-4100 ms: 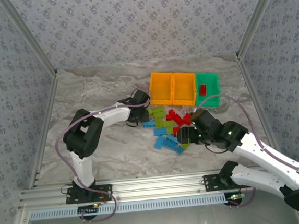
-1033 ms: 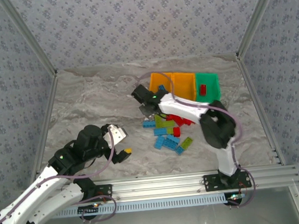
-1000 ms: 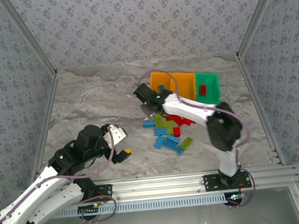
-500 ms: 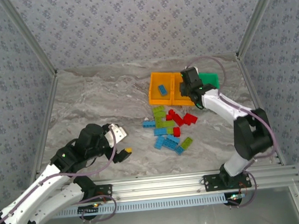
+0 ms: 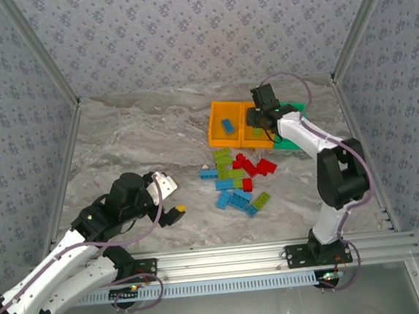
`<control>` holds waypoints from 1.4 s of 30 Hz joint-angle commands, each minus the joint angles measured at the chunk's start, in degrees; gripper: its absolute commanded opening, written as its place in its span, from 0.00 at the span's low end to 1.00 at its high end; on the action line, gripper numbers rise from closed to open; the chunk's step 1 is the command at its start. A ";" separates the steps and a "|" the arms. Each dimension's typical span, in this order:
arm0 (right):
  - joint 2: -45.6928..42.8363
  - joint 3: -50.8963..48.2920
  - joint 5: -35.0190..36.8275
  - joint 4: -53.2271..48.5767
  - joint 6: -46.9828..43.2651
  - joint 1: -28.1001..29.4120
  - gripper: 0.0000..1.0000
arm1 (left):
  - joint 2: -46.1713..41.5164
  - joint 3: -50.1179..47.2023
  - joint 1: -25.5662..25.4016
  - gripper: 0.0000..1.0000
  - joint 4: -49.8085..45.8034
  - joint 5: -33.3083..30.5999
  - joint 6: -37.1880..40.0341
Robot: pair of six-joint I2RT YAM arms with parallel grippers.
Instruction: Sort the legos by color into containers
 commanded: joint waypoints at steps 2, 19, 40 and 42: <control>-14.04 -4.95 -8.58 -4.68 1.70 0.13 0.48 | 6.18 7.95 0.43 0.95 1.26 0.40 -11.99; -51.04 -24.95 -13.98 -25.34 9.81 24.30 0.76 | 51.89 24.23 0.50 0.72 8.72 0.84 -4.04; -51.42 -28.41 -13.90 -21.71 12.93 25.04 0.81 | 68.94 32.32 0.72 0.28 4.48 -2.91 -1.14; -51.53 -28.34 -14.45 -20.85 13.49 25.16 0.81 | 66.62 31.31 0.73 0.24 5.01 -2.86 -2.26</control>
